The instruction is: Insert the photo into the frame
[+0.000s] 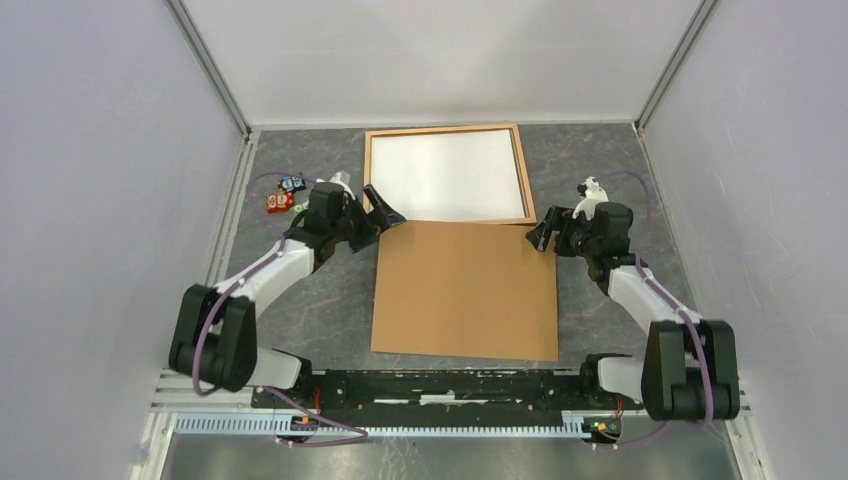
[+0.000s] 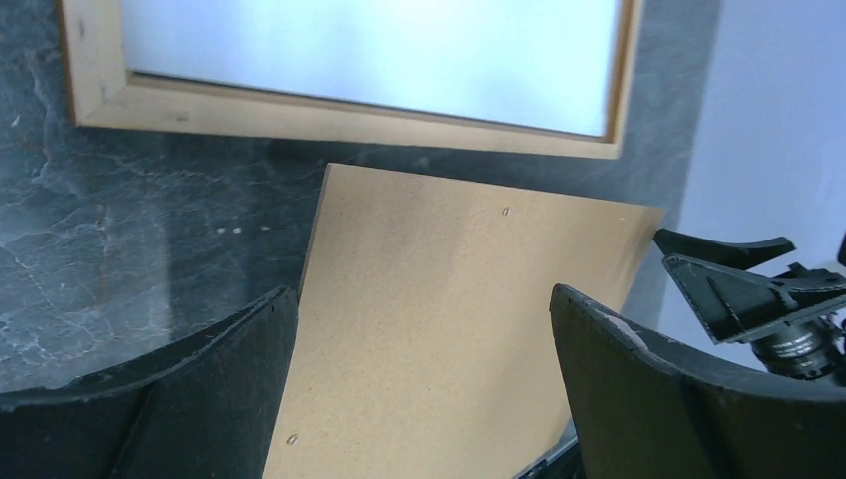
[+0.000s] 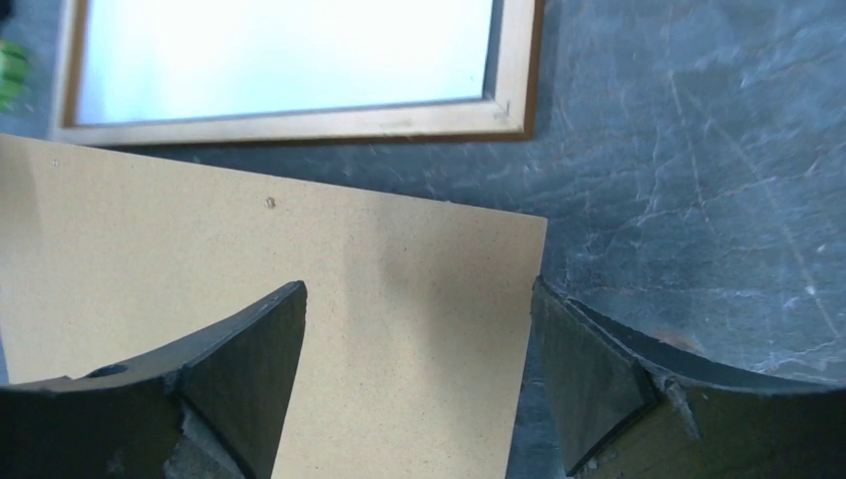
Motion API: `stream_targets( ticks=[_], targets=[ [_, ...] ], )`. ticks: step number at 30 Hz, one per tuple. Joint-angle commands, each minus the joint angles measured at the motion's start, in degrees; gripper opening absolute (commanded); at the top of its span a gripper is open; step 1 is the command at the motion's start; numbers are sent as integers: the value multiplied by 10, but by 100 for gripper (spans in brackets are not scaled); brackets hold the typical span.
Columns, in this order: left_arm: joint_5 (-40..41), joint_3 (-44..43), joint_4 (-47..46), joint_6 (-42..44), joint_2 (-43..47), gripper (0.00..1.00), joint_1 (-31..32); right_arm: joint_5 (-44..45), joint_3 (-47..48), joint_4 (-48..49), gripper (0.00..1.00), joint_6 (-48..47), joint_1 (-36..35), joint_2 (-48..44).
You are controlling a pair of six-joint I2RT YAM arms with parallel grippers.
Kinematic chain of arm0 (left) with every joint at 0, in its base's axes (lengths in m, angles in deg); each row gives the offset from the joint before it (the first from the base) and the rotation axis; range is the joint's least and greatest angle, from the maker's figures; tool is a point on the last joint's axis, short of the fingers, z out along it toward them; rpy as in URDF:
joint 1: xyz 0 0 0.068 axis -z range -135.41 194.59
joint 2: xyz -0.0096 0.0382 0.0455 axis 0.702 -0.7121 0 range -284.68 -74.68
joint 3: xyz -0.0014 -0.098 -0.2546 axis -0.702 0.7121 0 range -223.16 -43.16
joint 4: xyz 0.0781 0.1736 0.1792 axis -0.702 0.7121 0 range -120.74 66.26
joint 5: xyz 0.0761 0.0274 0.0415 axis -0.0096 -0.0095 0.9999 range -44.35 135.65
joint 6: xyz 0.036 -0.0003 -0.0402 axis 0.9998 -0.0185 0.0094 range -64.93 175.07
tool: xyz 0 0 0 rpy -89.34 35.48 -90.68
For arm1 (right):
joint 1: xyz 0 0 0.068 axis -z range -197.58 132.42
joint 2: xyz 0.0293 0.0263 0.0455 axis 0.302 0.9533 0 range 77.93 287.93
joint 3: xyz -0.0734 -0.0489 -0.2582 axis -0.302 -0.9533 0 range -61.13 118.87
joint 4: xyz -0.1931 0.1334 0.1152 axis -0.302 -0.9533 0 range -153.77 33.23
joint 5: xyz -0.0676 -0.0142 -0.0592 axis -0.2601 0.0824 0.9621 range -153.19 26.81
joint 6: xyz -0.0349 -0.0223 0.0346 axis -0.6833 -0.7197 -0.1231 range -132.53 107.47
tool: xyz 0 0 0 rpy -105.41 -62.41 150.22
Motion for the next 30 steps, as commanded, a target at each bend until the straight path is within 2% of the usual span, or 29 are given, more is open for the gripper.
stream_targets(
  ticks=[1,7,15,30],
  targets=[
    [-92,-9,-36,-67,64,99,17,-107,-3,30,86,80,-15,-67],
    [-63,-66,-29,-81,92,100,17,-108,42,59,85,125,-26,-70],
    [-77,-170,-26,-94,54,99,18,-65,153,38,84,144,-74,-66],
    [-77,-314,5,-85,8,99,19,-15,306,18,83,153,-119,-34]
  ],
)
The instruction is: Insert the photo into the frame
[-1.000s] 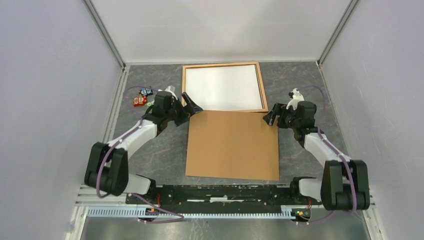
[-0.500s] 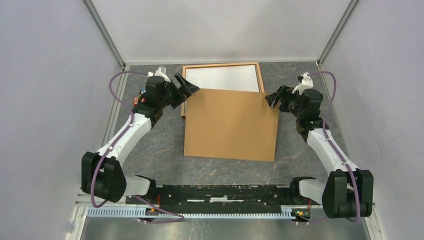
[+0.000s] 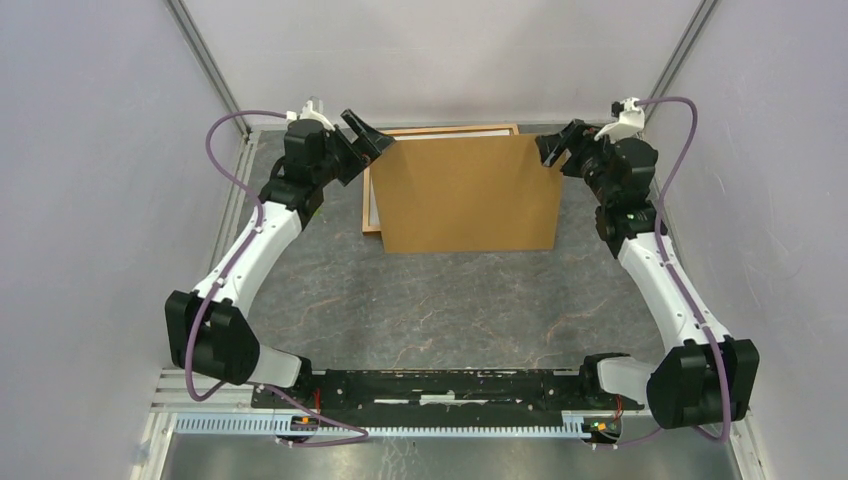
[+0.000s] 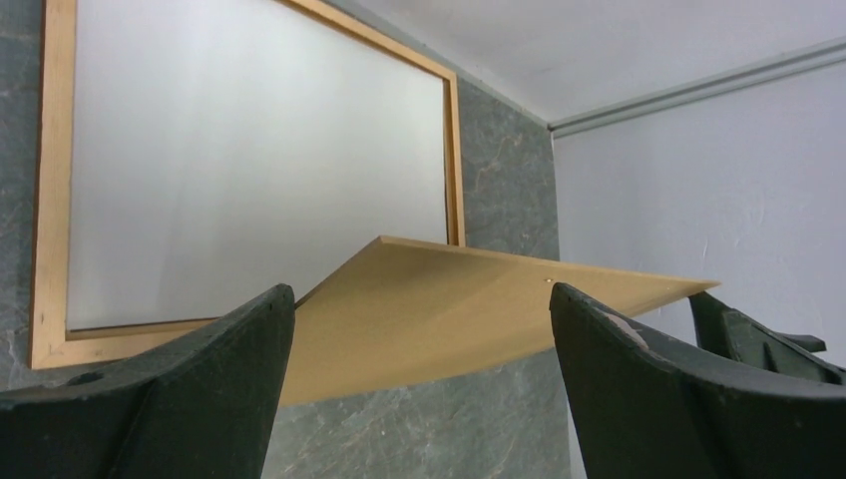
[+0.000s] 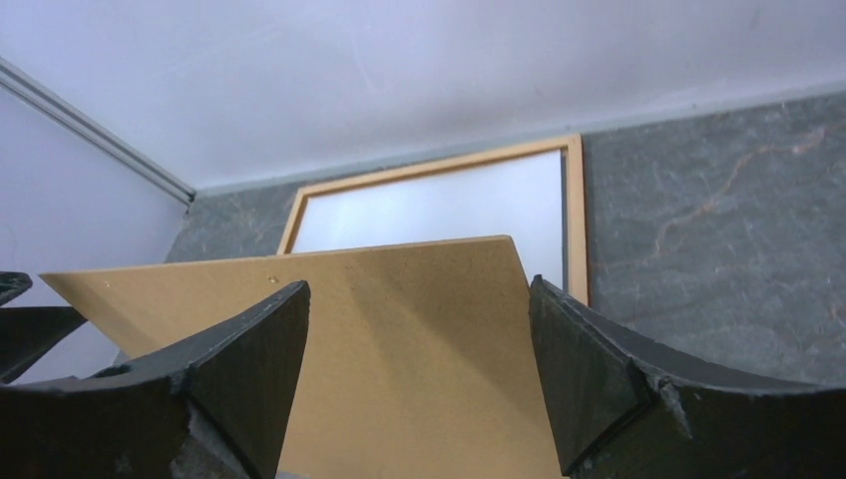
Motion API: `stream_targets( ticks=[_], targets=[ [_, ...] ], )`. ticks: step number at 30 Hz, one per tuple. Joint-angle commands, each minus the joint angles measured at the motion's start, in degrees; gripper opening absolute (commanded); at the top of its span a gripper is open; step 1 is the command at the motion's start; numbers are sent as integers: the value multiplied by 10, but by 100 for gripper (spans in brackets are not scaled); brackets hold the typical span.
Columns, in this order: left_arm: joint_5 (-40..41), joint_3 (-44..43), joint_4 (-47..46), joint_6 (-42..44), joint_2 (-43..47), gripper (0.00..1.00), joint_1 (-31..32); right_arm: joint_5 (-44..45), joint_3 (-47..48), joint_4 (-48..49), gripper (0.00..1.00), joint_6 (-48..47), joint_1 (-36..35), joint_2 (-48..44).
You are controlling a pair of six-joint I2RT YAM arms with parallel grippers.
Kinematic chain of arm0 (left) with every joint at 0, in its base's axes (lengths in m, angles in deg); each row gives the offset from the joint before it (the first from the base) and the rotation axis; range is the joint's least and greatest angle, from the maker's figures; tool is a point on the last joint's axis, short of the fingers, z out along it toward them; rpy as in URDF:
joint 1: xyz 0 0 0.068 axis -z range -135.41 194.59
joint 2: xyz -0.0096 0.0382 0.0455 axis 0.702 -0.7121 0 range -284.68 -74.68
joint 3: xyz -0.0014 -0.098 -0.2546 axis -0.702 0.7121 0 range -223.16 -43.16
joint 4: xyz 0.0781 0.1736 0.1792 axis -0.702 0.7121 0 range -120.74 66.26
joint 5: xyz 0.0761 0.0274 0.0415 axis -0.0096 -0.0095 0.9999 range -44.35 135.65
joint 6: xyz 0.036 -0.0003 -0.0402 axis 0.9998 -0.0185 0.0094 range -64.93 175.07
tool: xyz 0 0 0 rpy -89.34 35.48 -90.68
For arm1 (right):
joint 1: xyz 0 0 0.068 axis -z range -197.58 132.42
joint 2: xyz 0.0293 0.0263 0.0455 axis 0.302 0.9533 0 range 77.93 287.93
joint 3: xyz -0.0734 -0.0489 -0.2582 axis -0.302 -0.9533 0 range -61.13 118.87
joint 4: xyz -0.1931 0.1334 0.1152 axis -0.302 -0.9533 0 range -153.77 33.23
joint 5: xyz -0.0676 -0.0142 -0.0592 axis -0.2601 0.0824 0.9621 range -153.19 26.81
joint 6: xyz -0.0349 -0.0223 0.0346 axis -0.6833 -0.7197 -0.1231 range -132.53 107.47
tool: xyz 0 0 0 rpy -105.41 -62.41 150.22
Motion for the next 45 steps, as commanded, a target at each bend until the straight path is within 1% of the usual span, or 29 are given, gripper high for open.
stream_targets(
  ticks=[1,5,9,16,20,23,30,35,45],
  targets=[
    [-141,-77,-52,-66,-5,99,36,-141,63,6,83,56,-67,10],
    [-134,-113,-40,-62,-5,99,36,-137,92,5,82,59,-73,20],
    [-126,-162,-20,-52,-18,99,36,-136,137,2,81,56,-73,48],
    [-104,-254,9,-39,-82,100,30,-133,256,-7,80,48,-75,155],
    [-98,-302,14,-24,-126,100,16,-140,301,11,80,48,-75,212],
    [-91,-341,25,-3,-156,100,10,-148,316,51,79,49,-75,246],
    [-129,-440,19,5,-255,98,-5,-152,382,79,78,40,-75,327],
    [-127,-462,-4,-1,-294,97,-18,-153,407,95,77,37,-75,365],
    [-149,-545,-20,-15,-374,95,-30,-139,485,77,77,23,-74,424]
  ],
)
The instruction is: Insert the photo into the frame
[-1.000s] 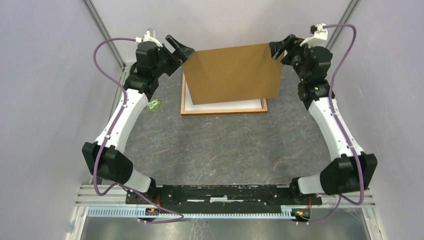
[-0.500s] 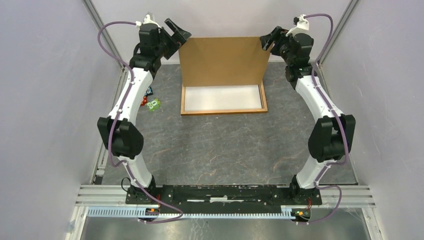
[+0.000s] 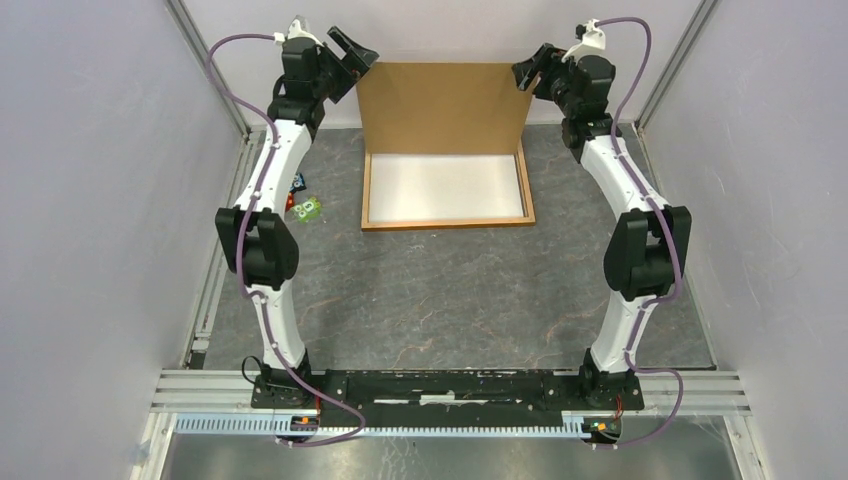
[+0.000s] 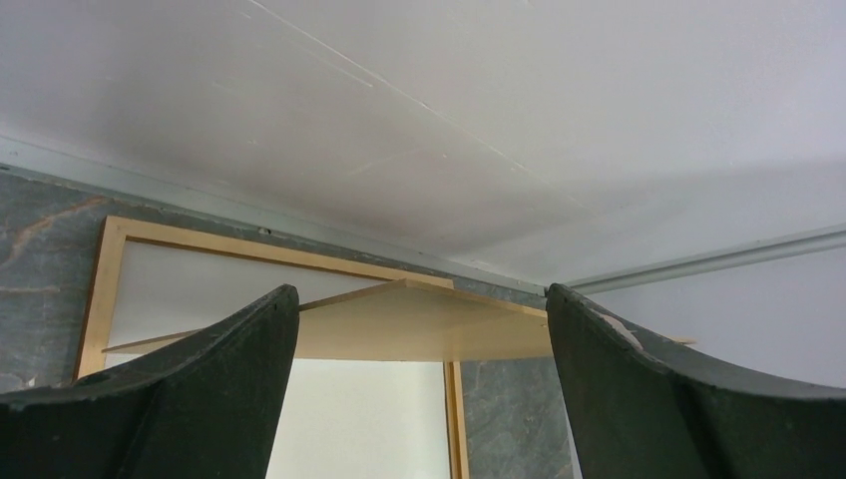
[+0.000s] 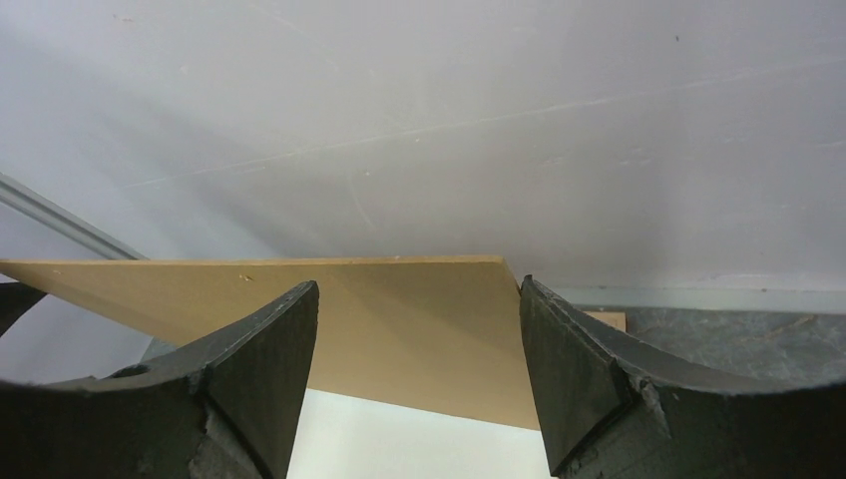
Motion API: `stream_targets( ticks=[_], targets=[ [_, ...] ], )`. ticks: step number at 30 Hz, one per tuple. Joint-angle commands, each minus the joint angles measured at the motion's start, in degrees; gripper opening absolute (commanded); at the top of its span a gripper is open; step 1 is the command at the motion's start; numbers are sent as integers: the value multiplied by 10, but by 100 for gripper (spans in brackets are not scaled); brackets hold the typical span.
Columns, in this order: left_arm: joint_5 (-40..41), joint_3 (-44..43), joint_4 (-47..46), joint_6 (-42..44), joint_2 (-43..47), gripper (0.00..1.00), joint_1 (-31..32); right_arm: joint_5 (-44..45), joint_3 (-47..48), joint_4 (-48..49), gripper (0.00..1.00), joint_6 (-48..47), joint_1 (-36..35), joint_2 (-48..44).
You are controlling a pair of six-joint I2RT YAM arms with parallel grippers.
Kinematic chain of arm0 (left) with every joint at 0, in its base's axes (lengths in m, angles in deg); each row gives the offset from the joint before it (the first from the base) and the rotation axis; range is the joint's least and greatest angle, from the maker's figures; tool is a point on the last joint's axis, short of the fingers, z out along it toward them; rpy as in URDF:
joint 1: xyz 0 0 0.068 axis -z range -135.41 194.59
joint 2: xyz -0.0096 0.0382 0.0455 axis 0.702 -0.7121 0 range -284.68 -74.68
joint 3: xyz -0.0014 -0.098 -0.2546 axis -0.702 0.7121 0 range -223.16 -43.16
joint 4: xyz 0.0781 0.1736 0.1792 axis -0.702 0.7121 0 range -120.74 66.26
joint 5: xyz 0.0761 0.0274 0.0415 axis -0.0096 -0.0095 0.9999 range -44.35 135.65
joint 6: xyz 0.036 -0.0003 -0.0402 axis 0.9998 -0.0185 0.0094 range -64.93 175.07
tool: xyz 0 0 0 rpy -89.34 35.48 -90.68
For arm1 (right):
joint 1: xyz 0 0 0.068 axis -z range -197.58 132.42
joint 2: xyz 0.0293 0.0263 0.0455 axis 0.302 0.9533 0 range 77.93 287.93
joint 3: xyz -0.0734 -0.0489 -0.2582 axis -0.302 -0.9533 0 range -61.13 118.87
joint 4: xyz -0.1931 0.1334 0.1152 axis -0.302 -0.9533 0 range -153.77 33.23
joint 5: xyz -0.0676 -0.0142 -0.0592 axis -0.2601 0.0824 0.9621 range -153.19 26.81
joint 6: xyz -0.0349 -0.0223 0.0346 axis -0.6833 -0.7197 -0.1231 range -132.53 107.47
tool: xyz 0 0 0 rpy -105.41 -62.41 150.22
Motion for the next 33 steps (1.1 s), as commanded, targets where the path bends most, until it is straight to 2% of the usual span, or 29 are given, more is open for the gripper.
stream_targets(
  ticks=[1,11,20,33],
  targets=[
    [-159,-56,-71,-45,-22,95,44,-138,65,41,77,27,-61,17],
    [-163,-56,-91,-48,-50,94,38,-129,80,37,77,7,-55,51],
    [-171,-13,-113,-61,-36,92,38,-132,31,52,77,4,-52,29],
    [-158,180,-171,-75,92,98,38,-121,-118,83,82,34,-52,-64]
  ],
)
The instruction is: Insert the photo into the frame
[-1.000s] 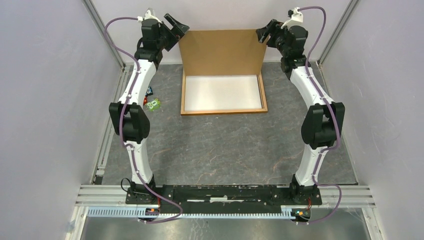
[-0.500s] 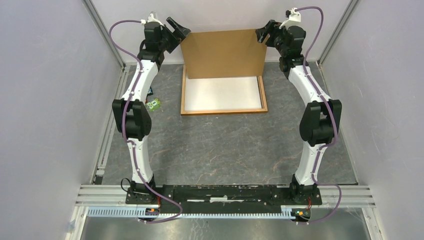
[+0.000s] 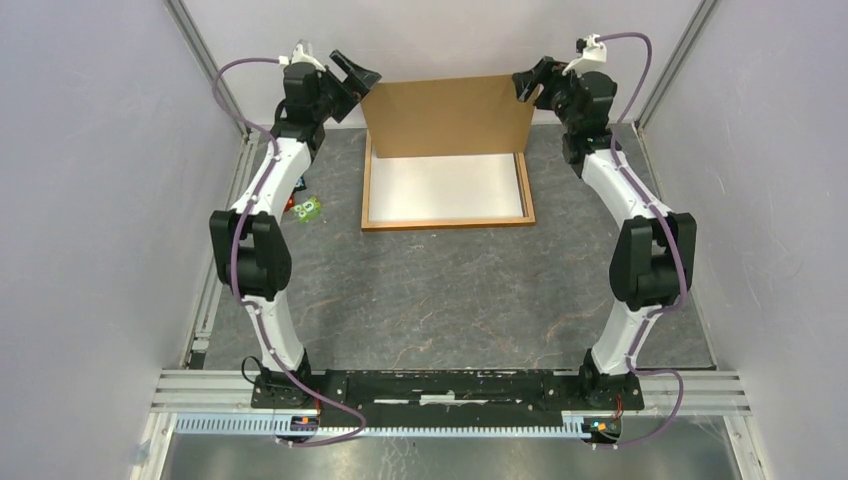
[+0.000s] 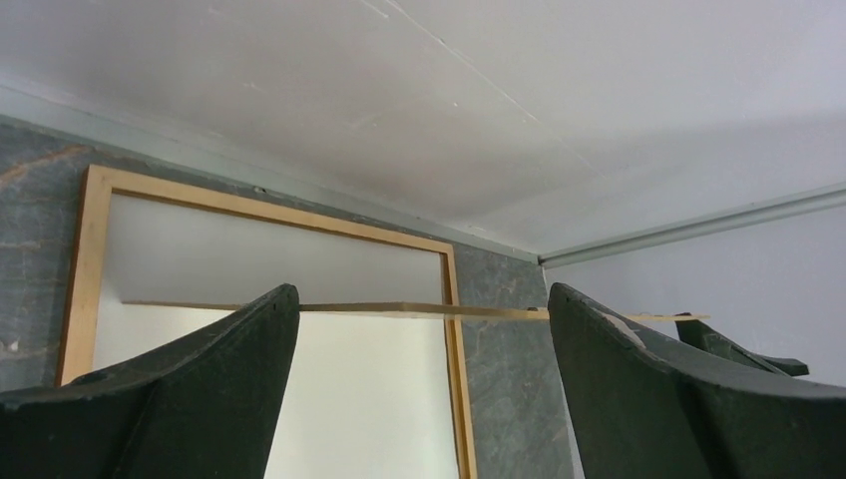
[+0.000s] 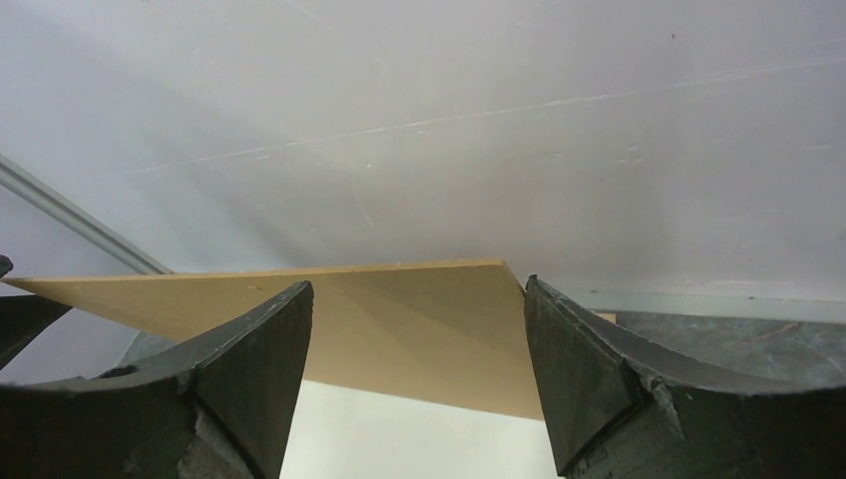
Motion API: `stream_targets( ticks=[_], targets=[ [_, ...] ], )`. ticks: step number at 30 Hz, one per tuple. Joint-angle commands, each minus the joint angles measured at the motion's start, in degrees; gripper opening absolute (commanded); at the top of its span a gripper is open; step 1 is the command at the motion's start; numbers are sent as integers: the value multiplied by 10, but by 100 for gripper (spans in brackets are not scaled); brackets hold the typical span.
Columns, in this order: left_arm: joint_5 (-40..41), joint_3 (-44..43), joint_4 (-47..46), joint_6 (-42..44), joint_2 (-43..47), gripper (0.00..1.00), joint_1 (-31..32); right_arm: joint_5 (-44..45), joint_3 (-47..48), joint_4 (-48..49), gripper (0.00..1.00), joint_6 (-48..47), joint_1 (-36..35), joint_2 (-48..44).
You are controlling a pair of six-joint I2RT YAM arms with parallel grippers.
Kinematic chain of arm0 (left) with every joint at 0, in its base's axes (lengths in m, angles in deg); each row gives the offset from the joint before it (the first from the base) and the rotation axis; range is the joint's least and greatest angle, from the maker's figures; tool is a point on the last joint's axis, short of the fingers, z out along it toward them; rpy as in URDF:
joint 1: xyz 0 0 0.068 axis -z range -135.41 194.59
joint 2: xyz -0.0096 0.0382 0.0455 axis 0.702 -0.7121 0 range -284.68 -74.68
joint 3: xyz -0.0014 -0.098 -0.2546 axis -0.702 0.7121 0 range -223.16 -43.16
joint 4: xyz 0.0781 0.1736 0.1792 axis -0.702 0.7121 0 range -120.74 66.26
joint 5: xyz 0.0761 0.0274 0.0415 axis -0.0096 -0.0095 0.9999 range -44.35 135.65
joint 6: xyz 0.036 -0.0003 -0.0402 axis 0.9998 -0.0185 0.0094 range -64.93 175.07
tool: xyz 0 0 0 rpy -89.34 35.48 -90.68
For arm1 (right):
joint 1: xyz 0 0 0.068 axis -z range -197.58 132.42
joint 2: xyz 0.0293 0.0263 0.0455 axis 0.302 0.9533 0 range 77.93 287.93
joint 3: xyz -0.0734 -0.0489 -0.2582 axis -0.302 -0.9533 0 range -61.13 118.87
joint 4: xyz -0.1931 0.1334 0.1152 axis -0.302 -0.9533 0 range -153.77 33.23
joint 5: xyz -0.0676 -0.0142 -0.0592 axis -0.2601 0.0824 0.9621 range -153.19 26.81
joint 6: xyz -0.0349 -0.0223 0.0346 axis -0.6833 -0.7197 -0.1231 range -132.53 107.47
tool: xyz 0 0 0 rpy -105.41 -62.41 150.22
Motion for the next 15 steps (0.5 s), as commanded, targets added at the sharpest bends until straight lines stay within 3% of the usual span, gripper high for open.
stream_targets(
  ticks=[1,15],
  targets=[
    [-116,59,-65,-66,73,98,47,-113,-61,3,82,65,-53,-53],
    [-72,348,-144,-114,283,100,55,-51,-362,69,87,196,-52,-249]
  ],
)
